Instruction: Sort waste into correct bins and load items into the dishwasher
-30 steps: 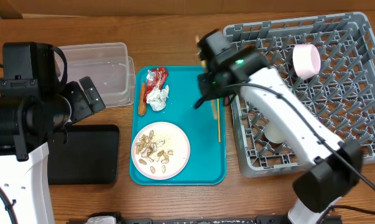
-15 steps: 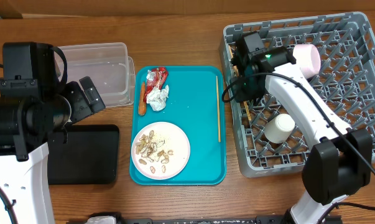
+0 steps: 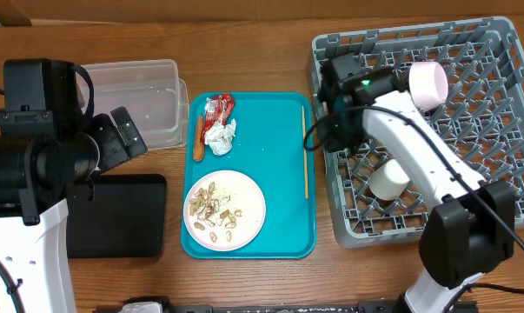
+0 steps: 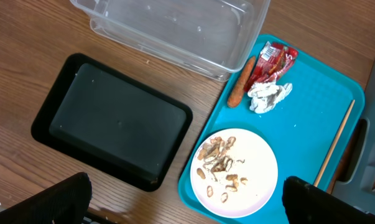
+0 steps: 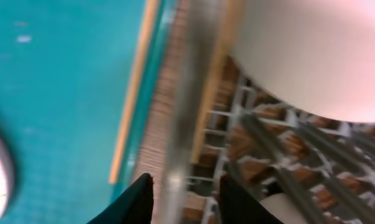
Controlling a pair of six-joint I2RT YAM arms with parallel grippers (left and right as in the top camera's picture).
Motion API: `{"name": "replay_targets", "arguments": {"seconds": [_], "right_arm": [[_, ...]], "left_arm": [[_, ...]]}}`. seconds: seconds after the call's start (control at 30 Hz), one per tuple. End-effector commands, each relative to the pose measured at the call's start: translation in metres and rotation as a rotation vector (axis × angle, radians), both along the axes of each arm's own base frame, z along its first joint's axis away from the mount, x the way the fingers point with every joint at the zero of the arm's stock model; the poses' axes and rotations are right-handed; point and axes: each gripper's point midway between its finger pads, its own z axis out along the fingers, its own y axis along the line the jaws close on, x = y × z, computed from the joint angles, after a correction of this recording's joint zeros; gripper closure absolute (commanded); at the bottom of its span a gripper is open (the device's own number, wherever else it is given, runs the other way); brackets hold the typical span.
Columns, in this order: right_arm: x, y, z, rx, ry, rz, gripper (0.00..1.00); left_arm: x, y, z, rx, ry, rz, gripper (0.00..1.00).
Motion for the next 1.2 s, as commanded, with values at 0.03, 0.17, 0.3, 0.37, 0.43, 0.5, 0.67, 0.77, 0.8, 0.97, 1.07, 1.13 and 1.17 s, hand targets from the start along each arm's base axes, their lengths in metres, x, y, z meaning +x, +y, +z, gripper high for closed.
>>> {"name": "replay_targets", "arguments": {"seconds": [0.03, 0.17, 0.3, 0.37, 0.43, 0.5, 0.67, 0.77, 0.8, 0.97, 1.07, 1.13, 1.17], "right_arm": [[-0.010, 0.055, 0.037, 0.108, -0.096, 0.048, 0.59], [-0.021, 0.089, 0.031, 0.136, -0.109, 0.076, 0.54], [-0.015, 0.092, 0.009, 0.100, -0.162, -0.007, 0.50], [-0.013, 0.087, -0.009, 0.084, -0.172, -0.062, 0.49], [-0.012, 0.080, -0.028, 0.073, -0.177, -0.094, 0.49], [-0.012, 0.071, -0.046, 0.060, -0.178, -0.109, 0.49], [-0.018, 0.061, -0.074, 0.047, -0.171, -0.106, 0.49], [-0.022, 0.058, -0.085, 0.034, -0.160, -0.090, 0.50], [-0.023, 0.058, -0.088, 0.029, -0.153, -0.089, 0.50], [-0.028, 0.056, -0.108, -0.001, -0.102, -0.086, 0.56], [-0.035, 0.061, -0.121, 0.005, -0.061, -0.069, 0.64], [-0.039, 0.062, -0.128, -0.005, -0.043, -0.060, 0.65], [-0.041, 0.063, -0.130, -0.009, -0.037, -0.056, 0.67]], "left_arm": [[0.001, 0.001, 0.000, 0.006, 0.002, -0.008, 0.00], [0.001, 0.001, 0.000, 0.005, 0.002, -0.008, 0.00], [0.001, 0.001, 0.000, 0.006, 0.001, -0.008, 0.00], [0.001, 0.001, 0.000, 0.006, 0.002, -0.008, 0.00], [0.001, 0.001, 0.000, 0.006, 0.002, -0.008, 0.00], [0.001, 0.001, 0.000, 0.005, 0.001, -0.008, 0.00], [0.001, 0.001, 0.000, 0.006, 0.002, -0.008, 0.00], [0.001, 0.001, 0.000, 0.006, 0.002, -0.008, 0.00], [0.001, 0.001, 0.000, 0.006, 0.002, -0.008, 0.00], [0.001, 0.001, 0.000, 0.006, 0.003, -0.008, 0.00], [0.001, 0.001, 0.000, 0.006, 0.003, -0.008, 0.00], [0.001, 0.001, 0.000, 0.006, 0.003, -0.008, 0.00], [0.001, 0.001, 0.000, 0.006, 0.003, -0.008, 0.00]]}}
